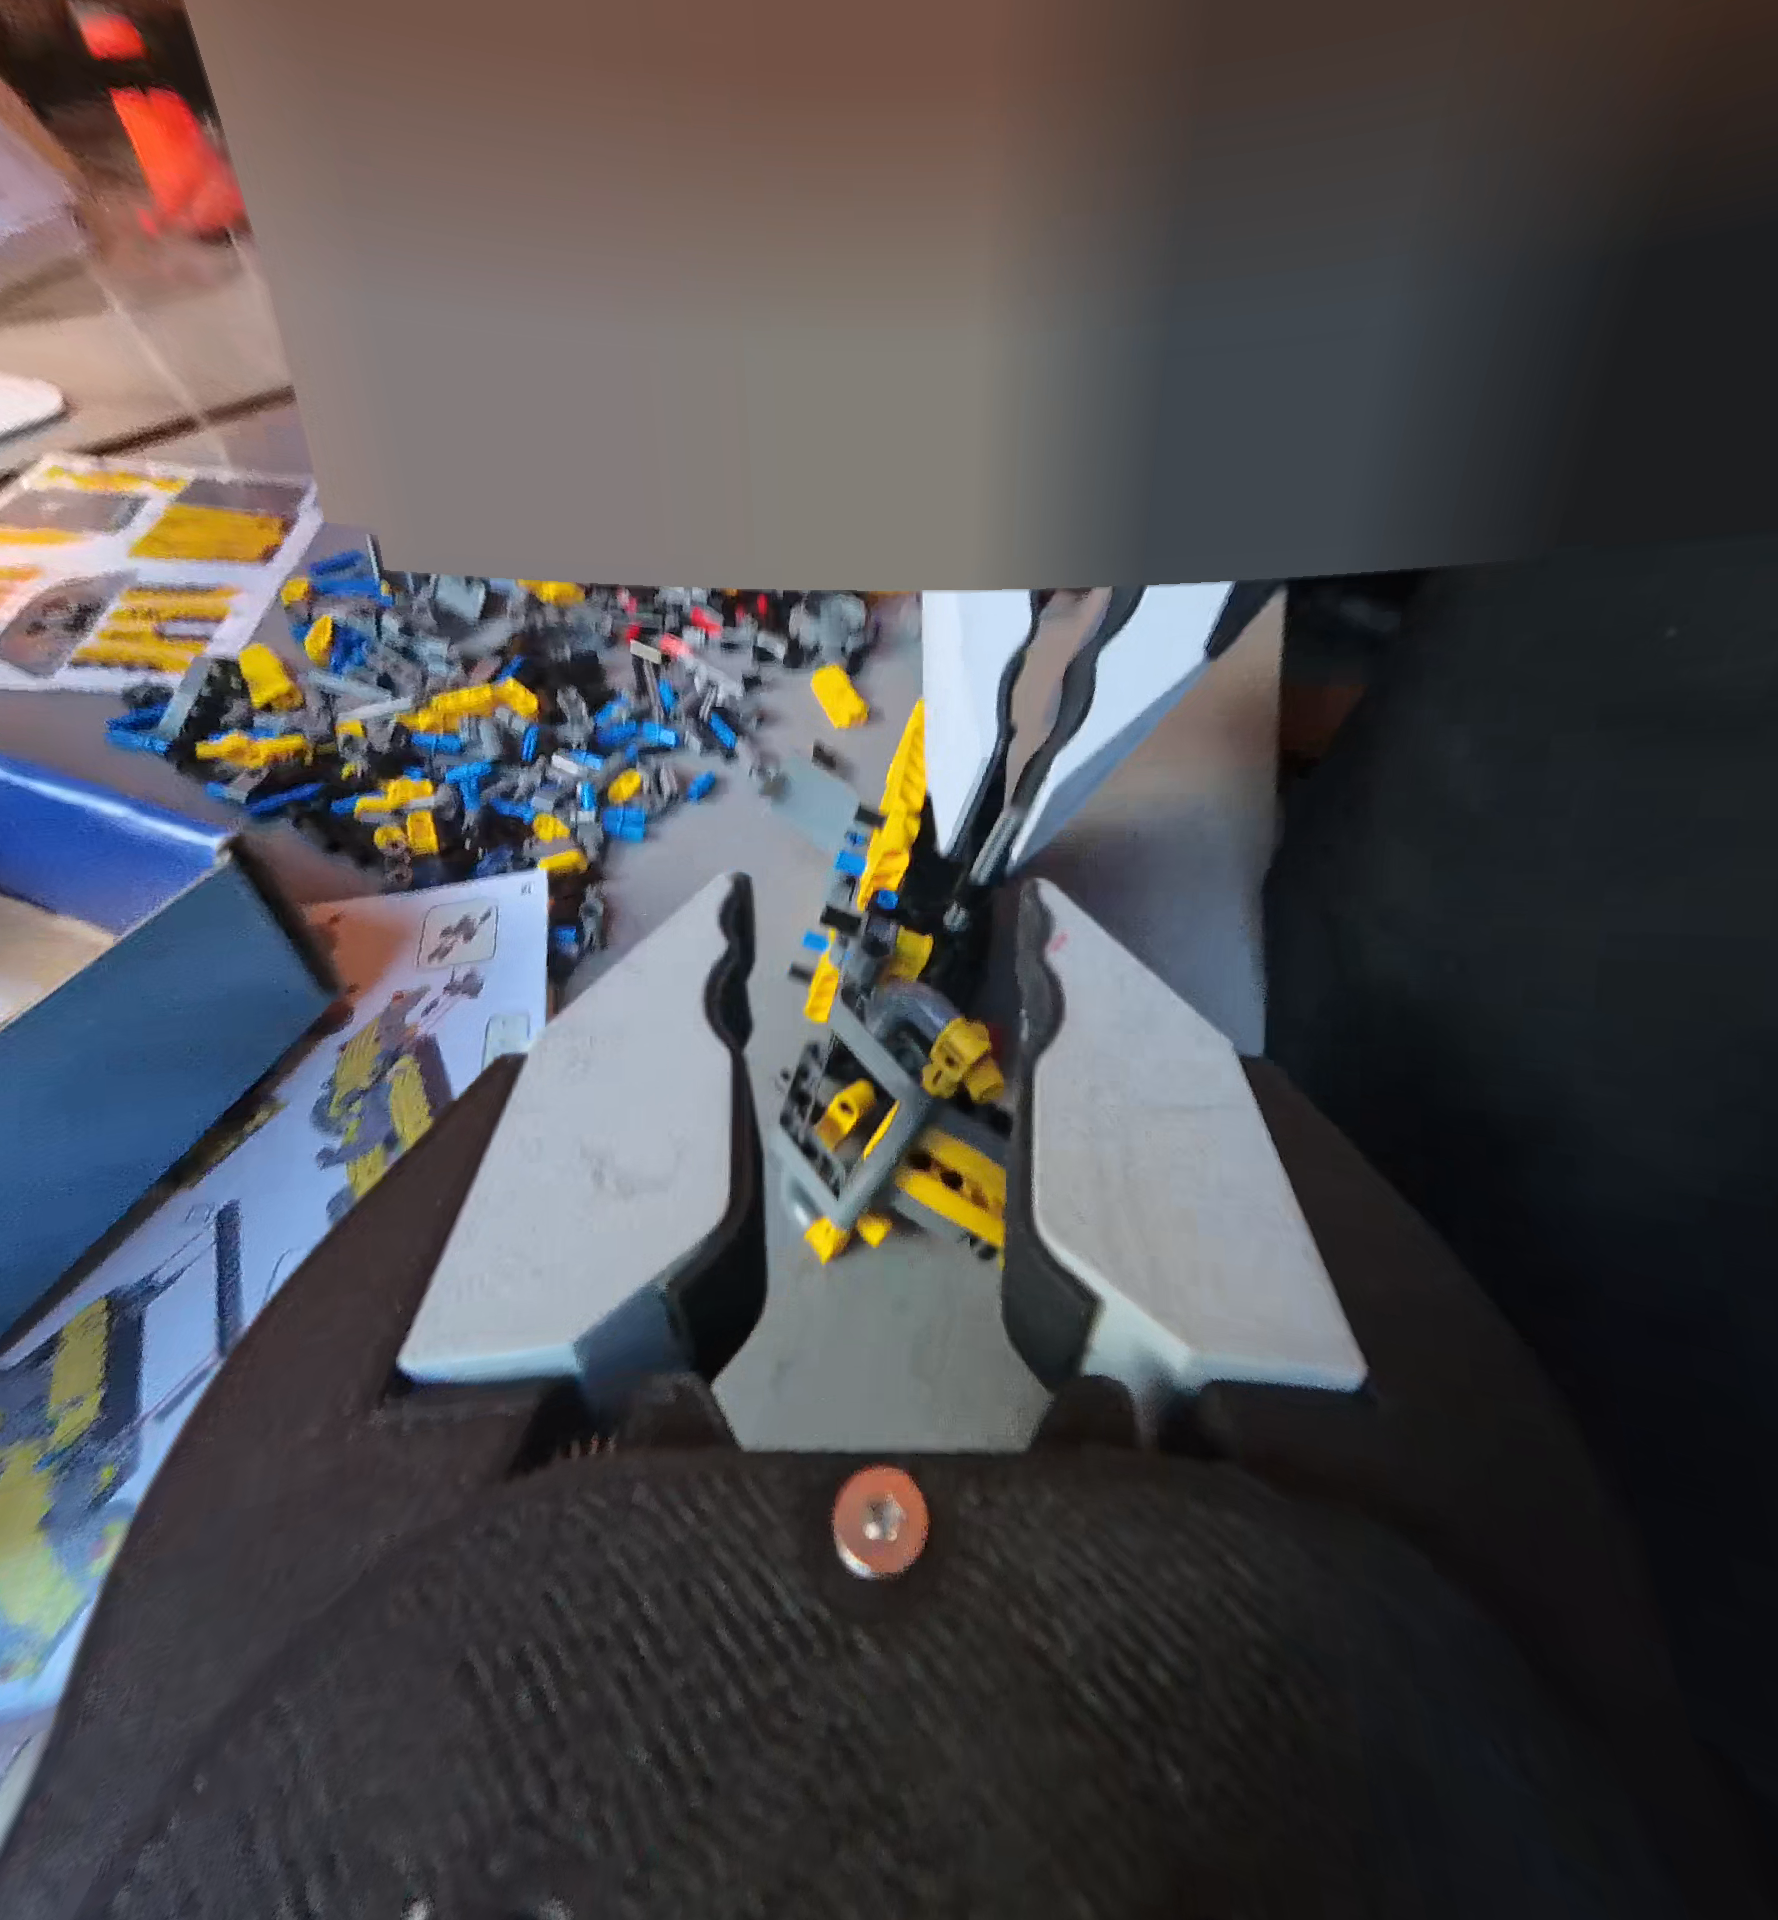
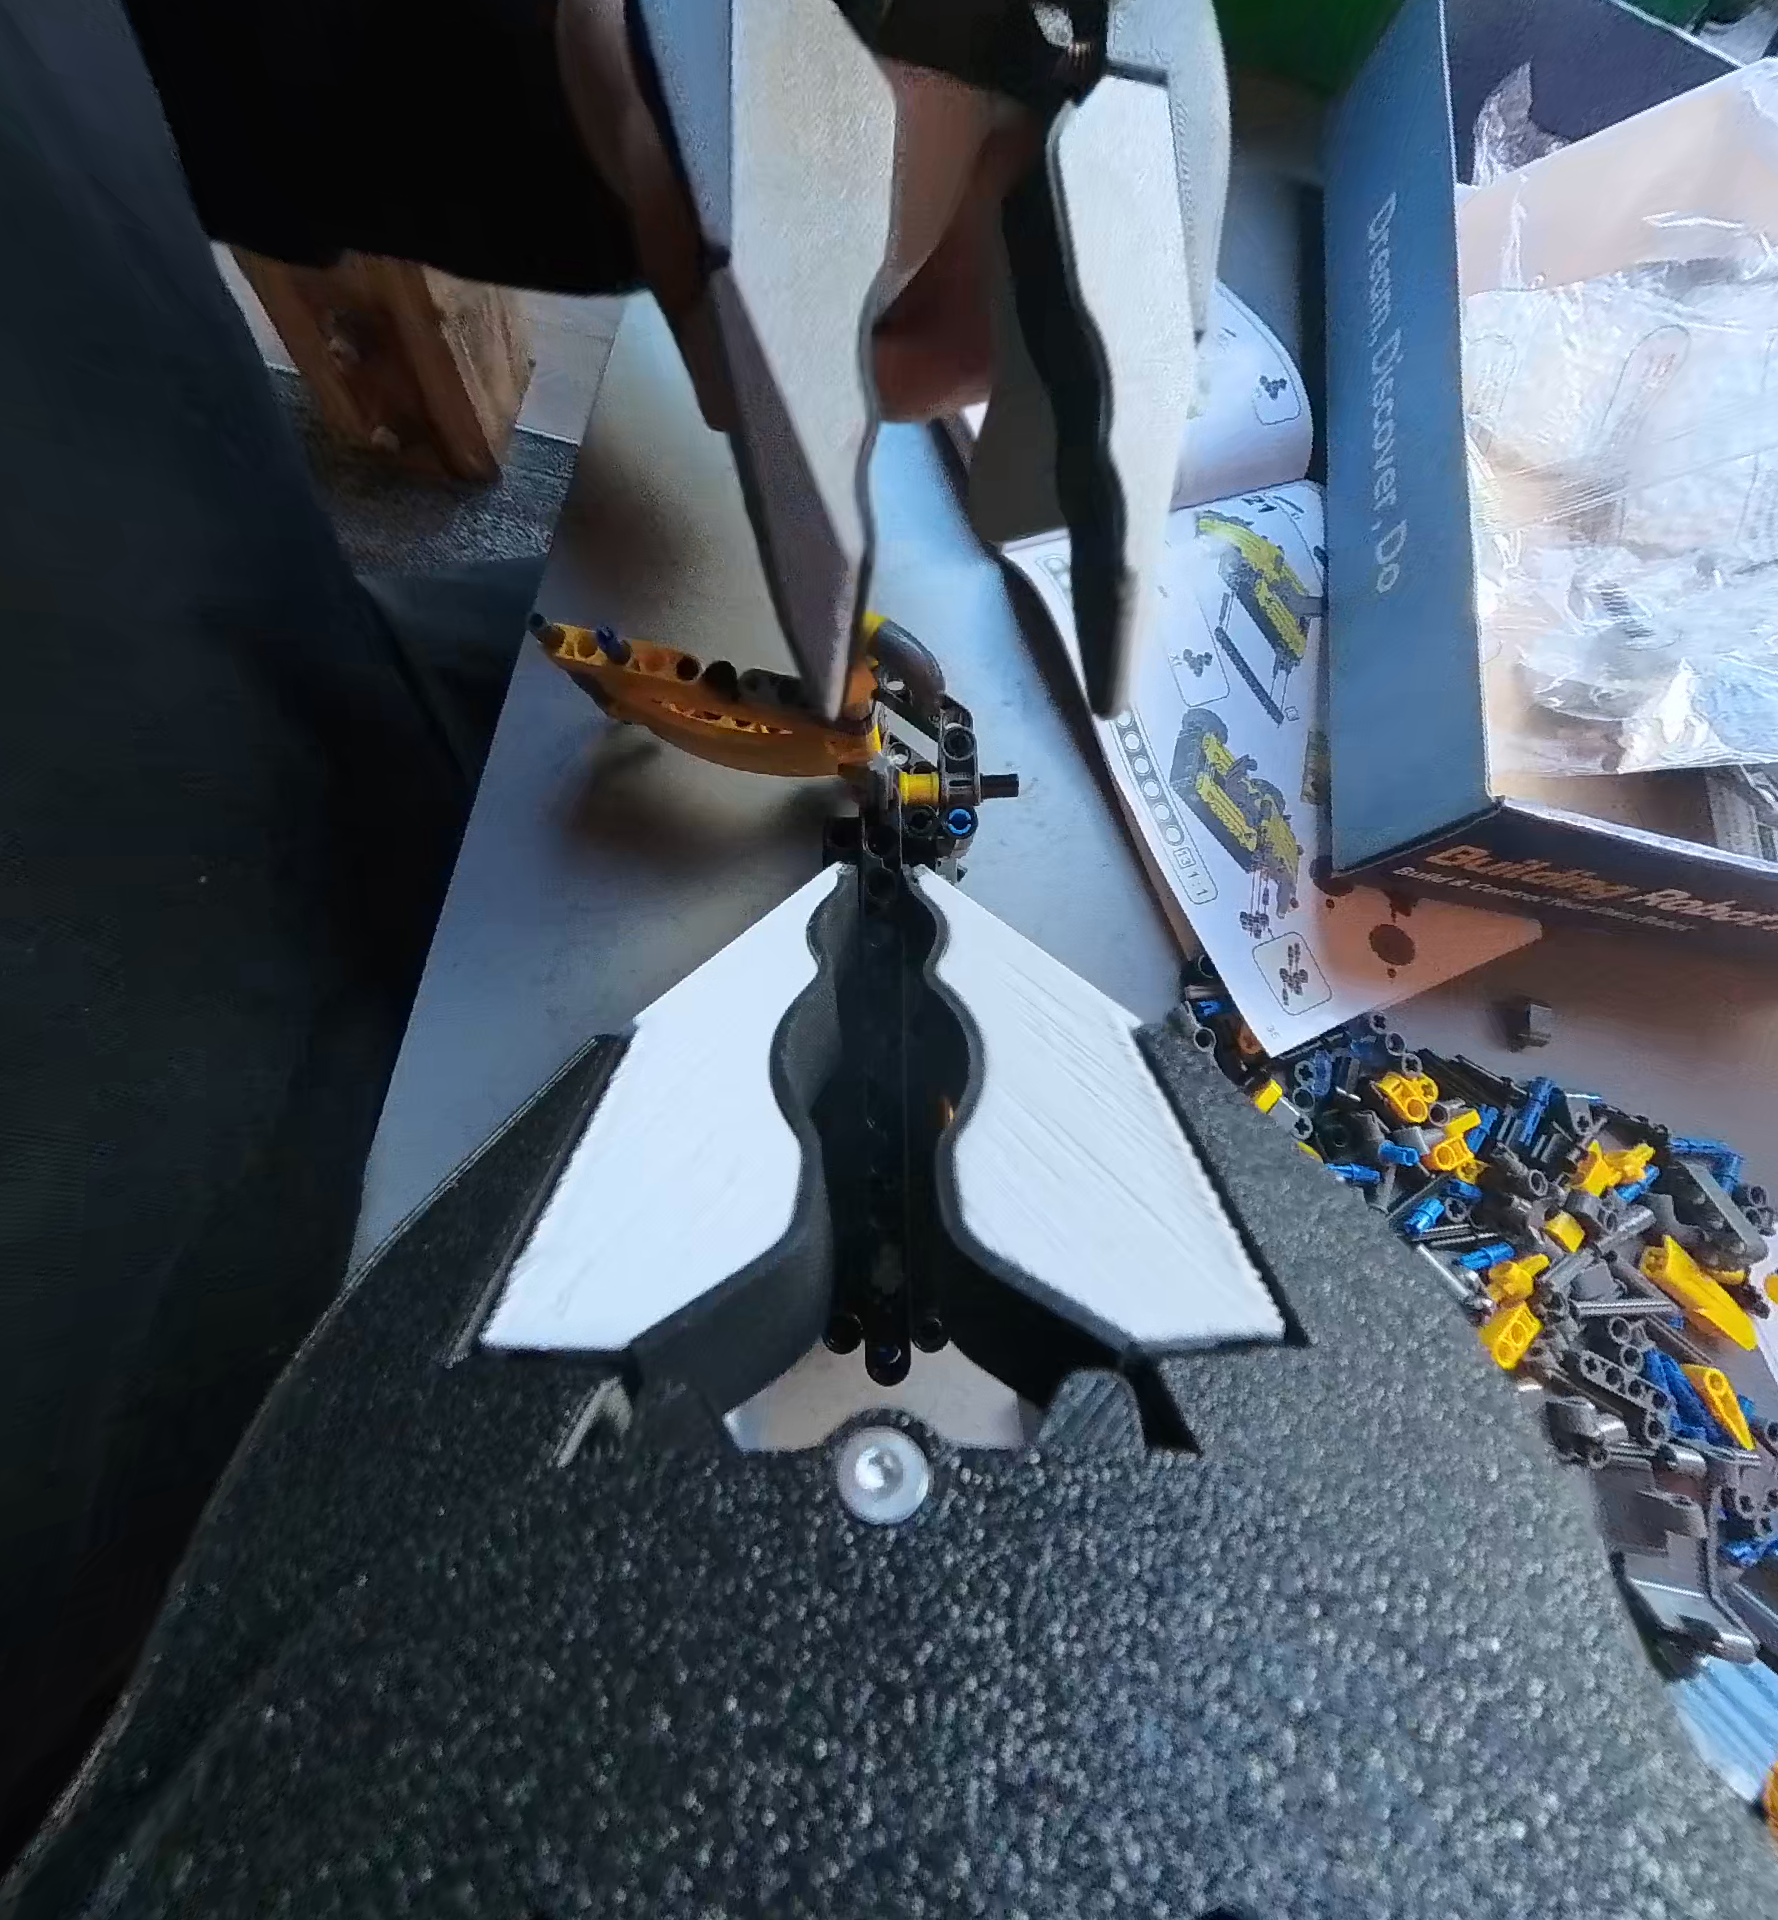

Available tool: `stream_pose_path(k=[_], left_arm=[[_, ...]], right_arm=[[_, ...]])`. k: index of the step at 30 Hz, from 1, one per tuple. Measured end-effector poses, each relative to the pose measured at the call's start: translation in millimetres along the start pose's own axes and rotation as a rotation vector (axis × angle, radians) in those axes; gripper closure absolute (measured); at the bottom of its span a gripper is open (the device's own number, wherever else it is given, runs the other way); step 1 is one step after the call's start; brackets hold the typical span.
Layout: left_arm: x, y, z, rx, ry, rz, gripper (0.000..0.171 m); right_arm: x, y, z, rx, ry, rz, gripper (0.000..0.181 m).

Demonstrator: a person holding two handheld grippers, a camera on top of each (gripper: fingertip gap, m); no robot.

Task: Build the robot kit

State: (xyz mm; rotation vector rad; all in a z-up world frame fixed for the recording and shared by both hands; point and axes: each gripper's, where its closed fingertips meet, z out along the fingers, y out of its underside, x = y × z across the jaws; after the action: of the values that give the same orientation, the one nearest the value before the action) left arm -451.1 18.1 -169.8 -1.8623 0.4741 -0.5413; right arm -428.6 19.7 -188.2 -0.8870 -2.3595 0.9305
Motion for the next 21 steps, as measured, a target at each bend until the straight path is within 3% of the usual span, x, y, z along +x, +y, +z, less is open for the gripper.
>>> stream_pose_path(k=[8, 16, 19, 21], left_arm=[[6, 40, 30, -0.302, -0.003, 0.121, 0.133], [7, 43, 33, -0.297, 0.037, 0.075, 0.132], [6, 35, 24, -0.225, 0.055, 0.092, 0.133], [2, 28, 16, -0.175, 0.084, 0.006, 0.125]], right_arm=[[1, 1, 1, -0.017, 0.0, 0.009, 0.173], [2, 3, -1, -0.029, -0.004, 0.006, 0.173], [1, 2, 0, -0.02, -0.023, 0.013, 0.173], [1, 2, 1, -0.014, -0.022, 0.017, 0.173]])
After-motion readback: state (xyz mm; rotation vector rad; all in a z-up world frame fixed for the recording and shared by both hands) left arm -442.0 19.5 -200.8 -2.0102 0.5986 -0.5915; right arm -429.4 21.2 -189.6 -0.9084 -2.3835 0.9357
